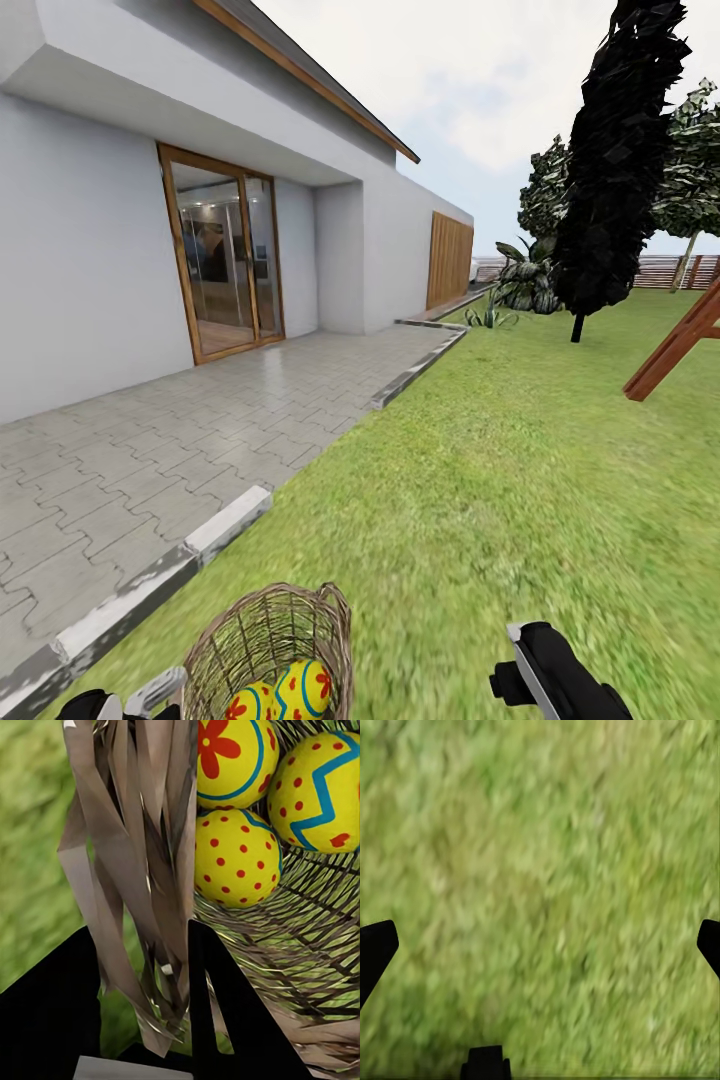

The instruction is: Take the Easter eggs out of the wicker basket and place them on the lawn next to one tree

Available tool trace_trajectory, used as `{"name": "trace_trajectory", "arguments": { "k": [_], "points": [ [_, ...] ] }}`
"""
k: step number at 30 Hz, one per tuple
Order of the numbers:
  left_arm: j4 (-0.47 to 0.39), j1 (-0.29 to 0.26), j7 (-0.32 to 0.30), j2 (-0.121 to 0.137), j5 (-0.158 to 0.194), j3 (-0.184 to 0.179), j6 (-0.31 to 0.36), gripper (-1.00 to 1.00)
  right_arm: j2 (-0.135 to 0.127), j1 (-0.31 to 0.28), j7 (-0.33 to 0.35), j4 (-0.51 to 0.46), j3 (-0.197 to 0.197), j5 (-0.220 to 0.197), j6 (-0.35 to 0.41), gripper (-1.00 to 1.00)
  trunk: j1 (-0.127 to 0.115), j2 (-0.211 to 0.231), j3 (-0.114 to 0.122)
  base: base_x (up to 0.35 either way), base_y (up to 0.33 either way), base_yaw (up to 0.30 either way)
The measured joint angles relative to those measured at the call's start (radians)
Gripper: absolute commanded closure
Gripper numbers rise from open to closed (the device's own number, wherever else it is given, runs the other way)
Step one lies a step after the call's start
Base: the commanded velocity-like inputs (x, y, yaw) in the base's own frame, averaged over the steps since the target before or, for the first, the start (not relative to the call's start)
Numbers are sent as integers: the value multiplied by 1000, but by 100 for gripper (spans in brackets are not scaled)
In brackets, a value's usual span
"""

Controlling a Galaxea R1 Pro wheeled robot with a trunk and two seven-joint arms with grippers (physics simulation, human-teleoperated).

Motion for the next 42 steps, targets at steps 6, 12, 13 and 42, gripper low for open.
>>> {"name": "trace_trajectory", "arguments": {
  "k": [6, 12, 13, 42],
  "points": [
    [1, 1, 0, 0, -19, -1, 2, 100, -15, 0, 1, 8, 2, 0, 0, -100, -7, 14, 6, 0, 0, 0],
    [2, 1, -1, 0, -16, -1, 0, 100, -11, 0, -2, 8, 3, 0, 0, -100, -30, 56, 25, 0, 0, 0],
    [2, 1, -1, 0, -20, -2, 0, 100, -10, 0, -3, 8, 3, 0, 0, -100, -34, 63, 28, 0, 0, 0],
    [-43, -111, -50, 2, -81, -63, 106, 100, -6, 0, -3, 20, 57, -1, -1, -100, -146, 266, 119, 0, 0, 0]
  ]
}}
